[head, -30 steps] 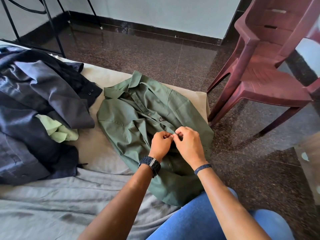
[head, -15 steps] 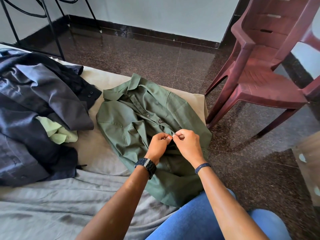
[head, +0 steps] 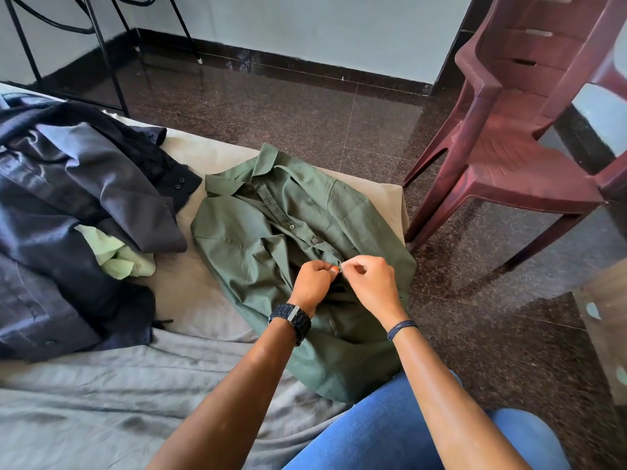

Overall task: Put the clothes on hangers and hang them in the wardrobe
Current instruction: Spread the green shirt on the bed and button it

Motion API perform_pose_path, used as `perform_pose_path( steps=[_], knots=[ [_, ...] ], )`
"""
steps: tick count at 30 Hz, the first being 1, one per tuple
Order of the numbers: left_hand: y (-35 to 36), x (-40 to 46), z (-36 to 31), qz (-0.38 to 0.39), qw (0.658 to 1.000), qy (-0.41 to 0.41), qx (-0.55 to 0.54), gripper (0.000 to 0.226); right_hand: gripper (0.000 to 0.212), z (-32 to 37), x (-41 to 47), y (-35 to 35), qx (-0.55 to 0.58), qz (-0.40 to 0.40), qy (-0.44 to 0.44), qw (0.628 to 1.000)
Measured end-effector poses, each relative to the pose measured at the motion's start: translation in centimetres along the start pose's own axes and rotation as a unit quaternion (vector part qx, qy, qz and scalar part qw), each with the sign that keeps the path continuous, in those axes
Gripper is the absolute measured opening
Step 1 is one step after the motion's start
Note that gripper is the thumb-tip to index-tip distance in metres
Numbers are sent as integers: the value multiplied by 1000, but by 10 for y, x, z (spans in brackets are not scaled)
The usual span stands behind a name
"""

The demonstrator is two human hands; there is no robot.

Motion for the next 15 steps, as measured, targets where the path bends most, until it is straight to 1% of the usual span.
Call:
perform_pose_path(
  steps=[2,5,7,9,12,15],
  knots=[
    [-1,1,0,-3,1000,9,15,25,18,-6,3,0,30,19,28,999],
    [0,2,-1,5,999,29,40,26,11,-13,6,2,99,60,70,991],
    [1,3,-2,8,997,42,62,28,7,-13,7,2,105,65,73,990],
    [0,3,-2,0,997,41,67,31,6,-11,9,1,84,51,66,993],
    [-1,-1,-2,-4,999,33,32,27,4,-7,10,0,49,24,40,998],
    [0,-5,-4,13,998,8,-54,23,4,-1,9,-1,18,7,4,1000]
  ],
)
Point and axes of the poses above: each hand's wrist, its own x-axis towards the middle knuckle, its own y-axis out of the palm, z = x × y, the point moved 4 cm from there along x, towards the middle knuckle, and after that the axes turned 9 degrees about -x, right-handed, at the moved point
